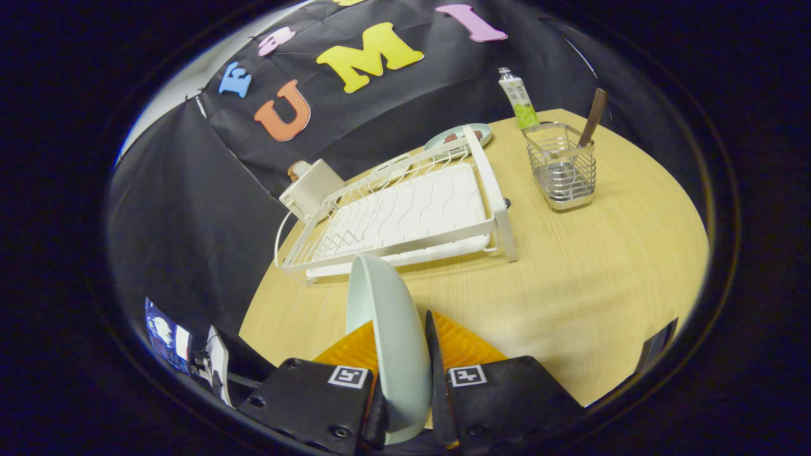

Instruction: Take the plate from the dish rack, then take the spoon from the basket and place it into the plate.

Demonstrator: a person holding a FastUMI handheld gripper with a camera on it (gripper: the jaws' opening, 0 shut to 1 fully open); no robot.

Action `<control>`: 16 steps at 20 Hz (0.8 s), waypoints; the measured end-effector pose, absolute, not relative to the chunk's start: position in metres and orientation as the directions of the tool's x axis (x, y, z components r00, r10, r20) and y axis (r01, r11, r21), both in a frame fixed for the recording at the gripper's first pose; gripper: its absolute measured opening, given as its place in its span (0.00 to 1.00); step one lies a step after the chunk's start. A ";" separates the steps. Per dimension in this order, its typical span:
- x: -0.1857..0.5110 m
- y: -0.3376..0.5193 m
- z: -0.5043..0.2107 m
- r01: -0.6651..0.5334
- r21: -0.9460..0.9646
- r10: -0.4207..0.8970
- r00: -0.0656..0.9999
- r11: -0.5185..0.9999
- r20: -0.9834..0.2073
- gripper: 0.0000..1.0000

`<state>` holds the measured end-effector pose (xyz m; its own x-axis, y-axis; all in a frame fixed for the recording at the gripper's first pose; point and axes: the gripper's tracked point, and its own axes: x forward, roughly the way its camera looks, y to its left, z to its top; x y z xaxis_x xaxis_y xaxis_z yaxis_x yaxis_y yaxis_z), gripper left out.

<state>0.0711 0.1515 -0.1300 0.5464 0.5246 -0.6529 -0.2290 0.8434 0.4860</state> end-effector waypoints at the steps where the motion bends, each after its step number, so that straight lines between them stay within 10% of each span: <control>1: 0.073 0.156 -0.132 -0.227 0.511 0.544 0.540 0.829 -0.642 0.33; 16: 0.106 0.132 -0.189 -0.186 0.451 0.471 0.565 0.873 -0.677 0.55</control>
<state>0.1062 0.1322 -0.1892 0.5650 0.4711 -0.6774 -0.1863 0.8726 0.4515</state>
